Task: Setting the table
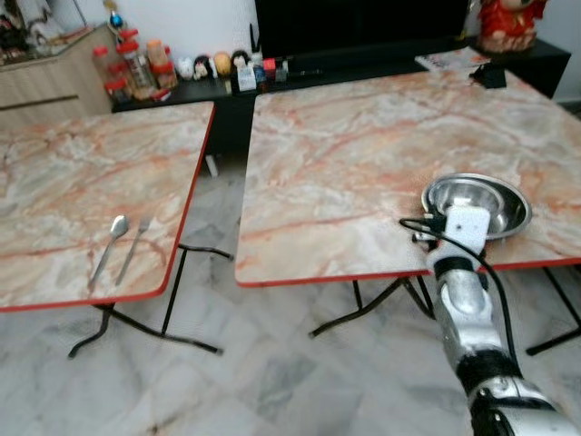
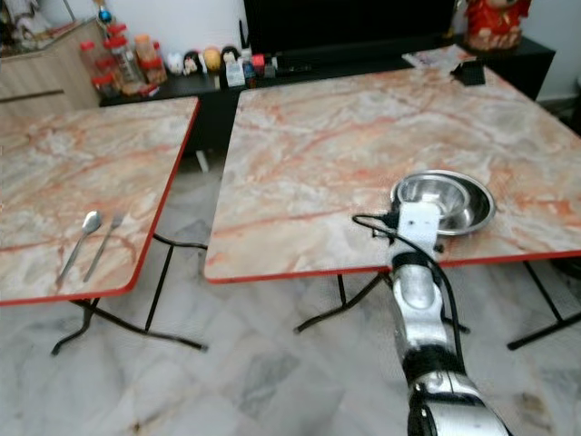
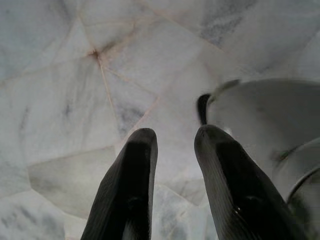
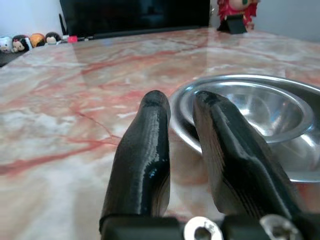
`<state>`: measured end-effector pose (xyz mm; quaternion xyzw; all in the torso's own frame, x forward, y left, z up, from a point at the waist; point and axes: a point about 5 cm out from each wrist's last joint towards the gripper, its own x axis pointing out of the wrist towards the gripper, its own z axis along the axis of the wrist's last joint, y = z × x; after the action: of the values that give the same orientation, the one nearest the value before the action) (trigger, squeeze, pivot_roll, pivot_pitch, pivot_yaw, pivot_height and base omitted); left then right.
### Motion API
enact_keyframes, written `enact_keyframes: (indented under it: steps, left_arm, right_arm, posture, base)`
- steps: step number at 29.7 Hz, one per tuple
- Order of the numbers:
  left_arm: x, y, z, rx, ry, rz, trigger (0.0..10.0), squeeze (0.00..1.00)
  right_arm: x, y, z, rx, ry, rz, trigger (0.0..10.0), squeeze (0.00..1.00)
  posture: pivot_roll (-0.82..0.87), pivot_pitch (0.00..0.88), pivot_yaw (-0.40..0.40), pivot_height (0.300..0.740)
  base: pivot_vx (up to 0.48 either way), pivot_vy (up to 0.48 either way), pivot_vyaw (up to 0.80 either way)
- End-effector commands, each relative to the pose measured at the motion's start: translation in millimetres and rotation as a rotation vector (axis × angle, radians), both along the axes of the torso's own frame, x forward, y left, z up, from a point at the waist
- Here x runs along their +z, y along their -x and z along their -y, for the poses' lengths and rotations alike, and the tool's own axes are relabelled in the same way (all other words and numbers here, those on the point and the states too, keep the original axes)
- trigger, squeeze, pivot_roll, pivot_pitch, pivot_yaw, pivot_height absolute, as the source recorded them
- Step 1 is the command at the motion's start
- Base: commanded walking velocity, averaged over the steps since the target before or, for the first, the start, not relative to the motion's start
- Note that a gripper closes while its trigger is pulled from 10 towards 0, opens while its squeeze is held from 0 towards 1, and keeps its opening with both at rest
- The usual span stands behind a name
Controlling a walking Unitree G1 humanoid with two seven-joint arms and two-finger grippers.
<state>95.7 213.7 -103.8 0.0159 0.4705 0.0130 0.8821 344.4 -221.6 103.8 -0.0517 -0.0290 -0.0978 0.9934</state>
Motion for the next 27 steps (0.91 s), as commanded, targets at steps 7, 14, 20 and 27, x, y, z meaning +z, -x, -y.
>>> enact_keyframes:
  steps: [7, 14, 20, 27]
  left_arm:
    - [0, 6.4, -8.9, 0.007, -0.021, -0.018, 10.0, 0.0]
    - [0, 6.4, -8.7, 0.004, -0.02, -0.019, 10.0, 0.0]
    - [0, 6.4, -8.8, 0.0, -0.02, -0.02, 10.0, 0.0]
    - [0, 6.1, -8.8, -0.004, -0.021, -0.02, 10.0, 0.0]
  right_arm:
    - [-3, -2.7, -11.3, 0.029, -0.014, -0.013, 10.0, 0.0]
    - [-12, 3.3, -13.8, 0.047, -0.001, -0.034, 10.0, 0.0]
    - [-20, 11.5, -14.2, 0.057, -0.001, -0.045, 10.0, 0.0]
    - [-33, 20.1, -9.8, 0.039, -0.005, -0.09, 10.0, 0.0]
  posture:
    - [-0.12, 0.008, 0.11, 0.736]
    - [-0.12, 0.014, 0.107, 0.736]
    - [-0.13, 0.019, 0.112, 0.736]
    - [-0.12, 0.02, 0.109, 0.736]
  base:
    - [0.0, 0.262, 0.0]
    - [0.0, 0.262, 0.0]
    - [0.0, 0.264, 0.0]
    - [0.0, 0.26, 0.0]
